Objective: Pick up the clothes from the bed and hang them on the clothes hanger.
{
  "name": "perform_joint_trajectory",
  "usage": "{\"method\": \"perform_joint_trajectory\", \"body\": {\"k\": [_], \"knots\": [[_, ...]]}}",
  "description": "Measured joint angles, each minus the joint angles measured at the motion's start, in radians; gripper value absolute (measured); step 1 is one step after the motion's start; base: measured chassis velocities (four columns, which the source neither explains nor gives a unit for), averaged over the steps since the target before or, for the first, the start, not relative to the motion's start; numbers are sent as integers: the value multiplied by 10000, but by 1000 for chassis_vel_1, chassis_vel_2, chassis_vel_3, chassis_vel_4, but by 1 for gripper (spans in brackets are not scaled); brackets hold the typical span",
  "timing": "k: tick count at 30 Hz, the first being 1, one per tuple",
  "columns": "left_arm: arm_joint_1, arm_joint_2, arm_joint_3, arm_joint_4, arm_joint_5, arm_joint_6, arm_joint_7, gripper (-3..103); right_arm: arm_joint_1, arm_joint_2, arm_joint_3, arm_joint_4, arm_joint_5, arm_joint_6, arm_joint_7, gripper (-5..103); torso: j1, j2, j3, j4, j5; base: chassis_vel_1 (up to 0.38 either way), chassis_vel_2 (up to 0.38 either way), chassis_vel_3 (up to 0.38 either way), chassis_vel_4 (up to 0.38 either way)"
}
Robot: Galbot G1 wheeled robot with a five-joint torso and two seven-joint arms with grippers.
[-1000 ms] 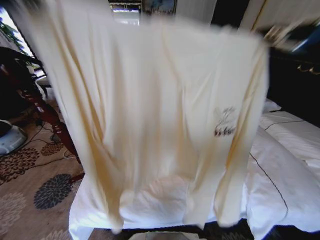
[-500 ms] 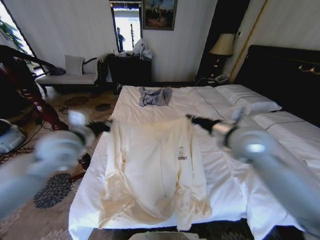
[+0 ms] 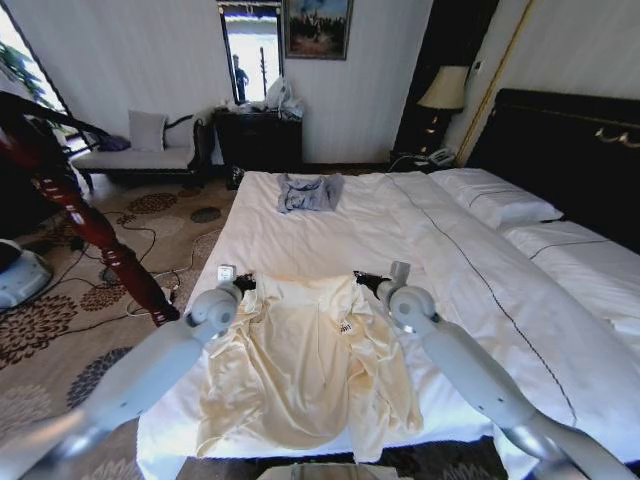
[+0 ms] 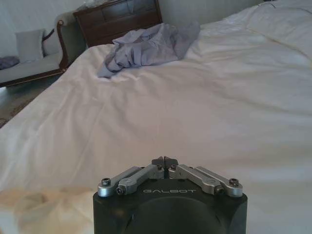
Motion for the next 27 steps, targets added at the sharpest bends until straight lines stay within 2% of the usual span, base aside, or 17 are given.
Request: {"method": "perform_joint_trajectory", "body": {"k": [3,4,6,9,12,16,20,25,27], "knots": [[-298,-326,87,587,364,-133,217,0,329,363,-128,-553,-52,58,43,0,0,-1,1,-3,0,0,0,0,0],[-493,-490,127,932,580,-234,349,0,552,678,-151,-886,81,79,215,0,1,-1,1,-4,0,0,0,0,0],[-937,-852,138,1704,831,-428,539,0,945,1159,-156,-1560,268,123,419,0,2,0,1,7,1,0,0,0,0],[-1117,-1008,120,2052,897,-507,591,0,1097,1219,-245,-1963,-103,253,253,0,2,0,1,8,-3,0,0,0,0],[-1574,-1385,289,2912,1115,-671,846,0,1391,1396,-401,-2880,-669,515,-27,0,1,1,0,-8,2,0,0,0,0],[-1863,-1773,404,3788,1366,-750,891,0,1714,1697,-415,-3740,-925,704,-271,0,2,0,1,-4,-2,0,0,0,0],[-1959,-1889,514,4144,1445,-752,953,0,2055,2004,-493,-4428,-1092,813,-440,0,2,0,1,4,0,0,0,0,0],[-1948,-1925,561,4448,1588,-866,1051,0,2366,2328,-544,-5114,-1214,928,-560,0,2,1,0,0,0,0,0,0,0],[-1826,-1889,398,4460,1585,-895,1057,4,2419,2414,-550,-5262,-1243,956,-563,0,2,0,0,0,-2,0,0,0,0]]}}
